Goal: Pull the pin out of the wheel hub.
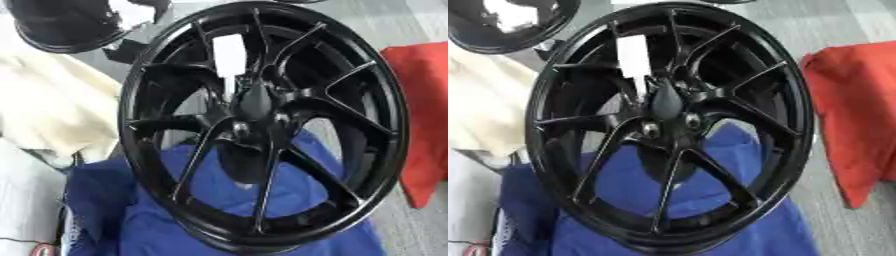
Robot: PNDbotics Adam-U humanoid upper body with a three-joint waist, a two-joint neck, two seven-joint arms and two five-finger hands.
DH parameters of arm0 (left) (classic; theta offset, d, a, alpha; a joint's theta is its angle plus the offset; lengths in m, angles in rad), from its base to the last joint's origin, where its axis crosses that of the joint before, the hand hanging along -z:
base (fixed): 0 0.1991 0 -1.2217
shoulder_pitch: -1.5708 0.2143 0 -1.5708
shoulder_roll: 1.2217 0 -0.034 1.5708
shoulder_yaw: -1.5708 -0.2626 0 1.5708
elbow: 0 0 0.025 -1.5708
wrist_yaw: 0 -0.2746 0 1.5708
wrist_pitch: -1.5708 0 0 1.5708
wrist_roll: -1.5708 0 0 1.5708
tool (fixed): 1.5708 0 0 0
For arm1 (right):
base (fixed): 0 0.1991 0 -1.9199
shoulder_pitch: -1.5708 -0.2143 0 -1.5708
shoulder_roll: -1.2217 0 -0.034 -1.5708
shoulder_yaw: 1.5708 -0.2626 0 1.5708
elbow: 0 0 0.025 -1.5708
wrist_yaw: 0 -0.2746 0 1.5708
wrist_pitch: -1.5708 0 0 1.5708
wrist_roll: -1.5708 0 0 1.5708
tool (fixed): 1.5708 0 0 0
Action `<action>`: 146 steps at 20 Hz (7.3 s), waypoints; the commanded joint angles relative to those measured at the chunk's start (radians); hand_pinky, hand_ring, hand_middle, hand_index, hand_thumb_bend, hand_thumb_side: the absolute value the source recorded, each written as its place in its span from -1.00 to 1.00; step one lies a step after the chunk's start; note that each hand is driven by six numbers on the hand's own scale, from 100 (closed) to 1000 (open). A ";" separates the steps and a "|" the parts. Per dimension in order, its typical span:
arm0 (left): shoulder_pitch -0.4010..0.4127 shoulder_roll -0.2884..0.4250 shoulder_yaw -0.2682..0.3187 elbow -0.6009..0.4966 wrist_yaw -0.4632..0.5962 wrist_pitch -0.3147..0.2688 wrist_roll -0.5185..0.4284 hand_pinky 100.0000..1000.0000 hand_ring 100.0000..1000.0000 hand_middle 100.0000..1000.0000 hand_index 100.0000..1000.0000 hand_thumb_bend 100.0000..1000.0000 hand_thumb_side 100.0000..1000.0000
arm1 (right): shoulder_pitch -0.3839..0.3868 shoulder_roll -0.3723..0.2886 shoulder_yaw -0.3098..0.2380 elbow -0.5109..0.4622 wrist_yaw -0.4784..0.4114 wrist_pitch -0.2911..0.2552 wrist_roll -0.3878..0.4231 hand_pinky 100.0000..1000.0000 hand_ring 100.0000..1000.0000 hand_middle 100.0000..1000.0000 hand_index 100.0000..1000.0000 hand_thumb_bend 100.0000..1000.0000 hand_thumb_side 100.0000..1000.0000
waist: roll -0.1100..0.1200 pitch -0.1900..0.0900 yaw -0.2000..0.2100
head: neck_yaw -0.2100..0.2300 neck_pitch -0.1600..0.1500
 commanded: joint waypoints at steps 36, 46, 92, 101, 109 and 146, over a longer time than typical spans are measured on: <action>-0.120 -0.106 -0.094 0.126 -0.131 0.085 -0.104 0.85 0.79 0.56 0.83 -0.13 0.40 | -0.019 0.004 0.004 -0.012 -0.012 -0.024 -0.013 -0.02 0.14 -0.01 0.14 -0.96 0.14 | 0.010 -0.021 -0.008 | 0.004 -0.013; -0.126 -0.130 -0.100 0.163 -0.167 0.090 -0.097 0.83 0.78 0.56 0.83 -0.14 0.42 | -0.020 0.005 0.006 -0.013 -0.020 -0.031 -0.018 -0.02 0.14 -0.01 0.14 -0.95 0.14 | 0.018 -0.004 -0.011 | 0.010 -0.016; -0.122 -0.202 -0.127 0.243 -0.170 0.098 -0.098 0.44 0.14 -0.17 0.51 -0.89 0.09 | -0.016 0.021 0.007 -0.014 -0.043 -0.050 -0.037 -0.01 0.15 0.00 0.14 -0.90 0.18 | 0.031 0.023 -0.033 | 0.031 -0.024; -0.131 -0.203 -0.128 0.228 -0.129 0.166 -0.061 0.35 -0.06 -0.52 0.20 -1.00 -0.21 | -0.010 0.023 0.007 -0.014 -0.035 -0.049 -0.038 0.00 0.16 0.01 0.14 -0.88 0.19 | 0.034 0.015 -0.036 | 0.034 -0.023; -0.139 -0.187 -0.117 0.211 -0.110 0.186 -0.058 0.31 -0.13 -0.69 -0.08 -1.00 -0.50 | -0.005 0.027 0.006 -0.012 -0.031 -0.049 -0.041 0.01 0.17 0.01 0.15 -0.87 0.19 | 0.035 0.009 -0.034 | 0.034 -0.025; 0.429 0.328 0.607 0.325 0.214 0.203 0.548 0.34 -0.08 -0.61 -0.02 -1.00 -0.44 | 0.025 -0.007 -0.053 -0.029 -0.002 -0.035 -0.083 0.02 0.17 0.01 0.16 -0.86 0.21 | -0.014 -0.006 0.032 | -0.012 -0.033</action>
